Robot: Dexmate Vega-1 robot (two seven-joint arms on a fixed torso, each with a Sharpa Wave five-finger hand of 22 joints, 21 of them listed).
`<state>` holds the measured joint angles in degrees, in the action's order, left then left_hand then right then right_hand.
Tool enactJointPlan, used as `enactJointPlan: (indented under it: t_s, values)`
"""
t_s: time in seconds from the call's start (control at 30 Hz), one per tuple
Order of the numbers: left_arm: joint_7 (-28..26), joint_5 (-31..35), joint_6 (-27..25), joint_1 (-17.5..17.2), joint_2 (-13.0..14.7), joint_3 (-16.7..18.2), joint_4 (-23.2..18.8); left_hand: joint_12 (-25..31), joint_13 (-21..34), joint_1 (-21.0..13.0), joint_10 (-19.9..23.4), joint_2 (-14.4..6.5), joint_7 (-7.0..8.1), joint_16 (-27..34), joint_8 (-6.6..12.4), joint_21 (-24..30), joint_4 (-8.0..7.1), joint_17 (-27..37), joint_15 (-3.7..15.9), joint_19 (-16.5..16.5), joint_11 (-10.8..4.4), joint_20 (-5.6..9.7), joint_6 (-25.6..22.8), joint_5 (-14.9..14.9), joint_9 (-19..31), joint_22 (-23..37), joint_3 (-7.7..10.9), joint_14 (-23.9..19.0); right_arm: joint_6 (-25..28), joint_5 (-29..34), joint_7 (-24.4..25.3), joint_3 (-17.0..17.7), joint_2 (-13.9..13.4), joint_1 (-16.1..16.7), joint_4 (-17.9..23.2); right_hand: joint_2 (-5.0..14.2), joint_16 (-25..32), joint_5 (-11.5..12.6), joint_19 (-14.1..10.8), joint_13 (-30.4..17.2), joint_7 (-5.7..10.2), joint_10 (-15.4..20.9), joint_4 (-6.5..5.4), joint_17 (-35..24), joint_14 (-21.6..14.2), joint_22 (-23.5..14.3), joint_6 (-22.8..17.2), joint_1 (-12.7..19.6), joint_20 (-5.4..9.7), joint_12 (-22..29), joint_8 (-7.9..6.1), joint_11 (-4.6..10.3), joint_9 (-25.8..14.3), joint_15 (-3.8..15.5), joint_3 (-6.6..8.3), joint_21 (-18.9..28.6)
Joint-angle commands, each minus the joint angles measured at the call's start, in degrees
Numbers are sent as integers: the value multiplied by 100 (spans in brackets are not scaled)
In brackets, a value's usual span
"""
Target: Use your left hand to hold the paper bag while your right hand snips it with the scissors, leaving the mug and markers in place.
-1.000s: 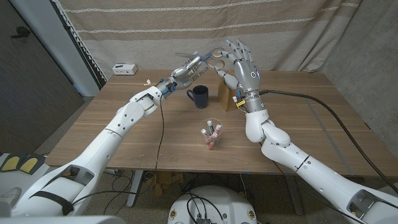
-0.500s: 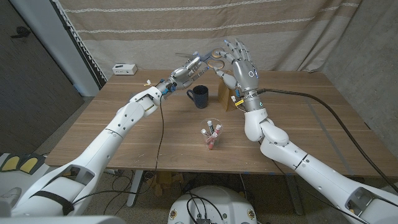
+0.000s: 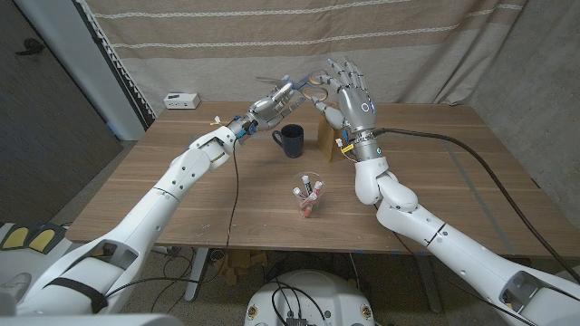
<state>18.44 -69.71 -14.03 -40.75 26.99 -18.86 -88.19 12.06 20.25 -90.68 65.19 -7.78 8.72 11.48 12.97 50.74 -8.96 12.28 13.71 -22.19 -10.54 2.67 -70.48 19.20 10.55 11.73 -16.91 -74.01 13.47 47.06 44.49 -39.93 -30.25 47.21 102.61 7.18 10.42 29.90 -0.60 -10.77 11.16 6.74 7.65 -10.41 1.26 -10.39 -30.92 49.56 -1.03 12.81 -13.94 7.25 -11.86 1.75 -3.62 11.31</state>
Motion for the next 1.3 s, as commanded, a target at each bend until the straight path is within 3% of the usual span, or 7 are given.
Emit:
enactJointPlan:
  t_s: [0.03, 0.23, 0.4, 0.77, 1.07, 1.3]
  values:
    - [42, -15, -82, 25, 19, -24, -12, 33, 24, 118, 565, -176, -25, 39, 49, 36, -15, 12, -1, 4, -149, 590, -33, 13, 17, 7, -13, -49, 330, 59, -8, -36, 76, 4, 53, -6, 4, 44, 10, -34, -42, 30, -9, -12, 14, -20, -21, 51, -4, 24, -14, -39, -22, 570, -14, 17]
    - [46, -17, -109, 23, 32, -33, -20, 35, 20, 119, 578, -175, -27, 42, 50, 36, -16, 14, -1, 6, -149, 588, -35, 9, 16, 2, -15, -58, 480, 97, -46, -69, 98, -24, 58, 12, 9, 48, -8, -33, -54, 46, -12, -12, 12, -20, -29, 63, 8, 31, -14, -49, -23, 557, -8, 25]
    - [30, -24, -120, 30, 33, -26, -16, 36, 19, 117, 581, -171, -19, 43, 52, 41, -12, 14, -1, 4, -148, 591, -41, 7, 16, 1, -16, -64, 581, 127, -56, -114, 135, -63, 29, 28, 8, 53, -17, -33, -157, 68, -11, -11, 25, -19, -33, 87, 16, 41, -7, -71, -21, 531, -2, 29]
    - [88, -61, -243, 48, 60, -61, 10, 41, 17, 127, 597, -169, -19, 50, 50, 52, -13, 17, -2, 7, -148, 590, -32, 0, 17, 2, -19, -85, 665, 224, 19, -246, 191, -233, -167, 23, 6, 63, -13, -32, -132, 74, 7, -7, 39, -18, 25, 138, 21, 44, 28, -79, -18, 533, 3, 28]
    - [68, -91, -318, 48, 57, -76, 13, 42, 16, 123, 606, -170, -29, 54, 61, 57, -10, 18, -4, 8, -147, 600, -58, -6, 17, -2, -18, -103, 800, 328, 37, -300, 180, -320, -208, 7, 27, 81, -58, -36, -53, 311, 28, -2, -6, -18, -47, 215, 32, 138, 14, 52, -18, 583, 3, 46]
    - [100, -95, -368, 65, 63, -96, 51, 41, 11, 123, 611, -167, -33, 50, 60, 61, -10, 16, -3, 7, -147, 604, -60, -13, 15, -5, -22, -107, 975, 414, -7, -339, 184, -335, -162, 10, 27, 95, -84, -37, -116, 447, 50, 2, -17, -18, -152, 291, 31, 190, -16, 79, -17, 581, 16, 53]
